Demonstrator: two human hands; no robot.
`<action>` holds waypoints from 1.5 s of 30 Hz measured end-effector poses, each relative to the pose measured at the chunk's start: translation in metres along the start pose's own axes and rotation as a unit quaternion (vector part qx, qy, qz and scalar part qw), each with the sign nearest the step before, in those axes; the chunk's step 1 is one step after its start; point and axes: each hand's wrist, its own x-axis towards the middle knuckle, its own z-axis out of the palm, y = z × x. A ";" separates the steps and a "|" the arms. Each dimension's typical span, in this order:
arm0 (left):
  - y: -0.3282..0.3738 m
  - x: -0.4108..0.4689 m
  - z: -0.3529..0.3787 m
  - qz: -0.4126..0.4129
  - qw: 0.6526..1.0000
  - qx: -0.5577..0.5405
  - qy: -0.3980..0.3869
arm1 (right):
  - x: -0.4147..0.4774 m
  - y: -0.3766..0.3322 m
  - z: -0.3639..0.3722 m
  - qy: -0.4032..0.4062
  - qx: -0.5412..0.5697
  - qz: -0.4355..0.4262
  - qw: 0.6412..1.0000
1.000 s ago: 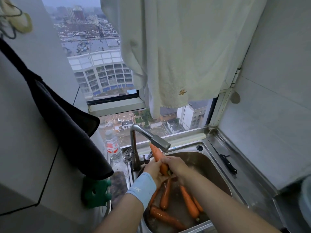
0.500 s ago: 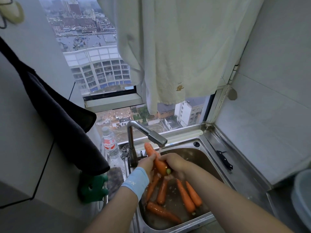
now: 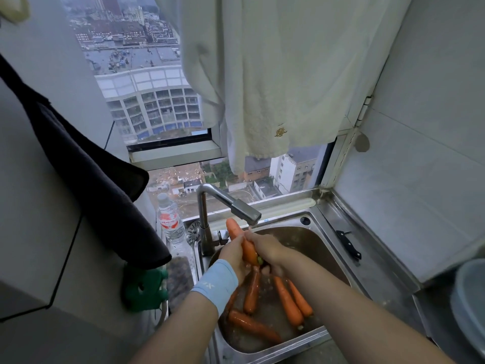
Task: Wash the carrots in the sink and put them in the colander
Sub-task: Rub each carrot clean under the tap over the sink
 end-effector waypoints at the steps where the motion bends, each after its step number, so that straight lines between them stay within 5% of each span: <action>1: 0.003 0.004 -0.005 -0.010 1.000 0.012 0.013 | 0.000 0.000 0.001 -0.008 0.003 0.006 1.000; 7: 0.023 0.017 -0.019 -0.007 0.996 0.047 0.081 | -0.008 0.002 -0.007 -0.095 0.071 0.022 0.993; 15: 0.020 0.033 -0.013 -0.012 0.998 0.051 0.035 | 0.001 0.006 -0.015 -0.104 0.029 0.009 0.994; 26: 0.017 0.016 -0.027 -0.020 0.999 0.040 -0.022 | 0.013 -0.014 0.015 0.027 0.007 -0.003 1.000; 31: 0.020 0.017 -0.012 0.009 0.999 0.035 0.025 | 0.004 -0.013 0.008 -0.014 -0.023 -0.007 1.000; 39: 0.009 0.011 0.000 -0.004 0.998 -0.064 -0.010 | 0.011 0.002 -0.014 -0.097 0.146 0.015 0.984; 45: 0.007 0.007 -0.019 0.021 0.996 -0.015 -0.088 | 0.014 0.009 -0.019 -0.123 0.226 0.052 0.965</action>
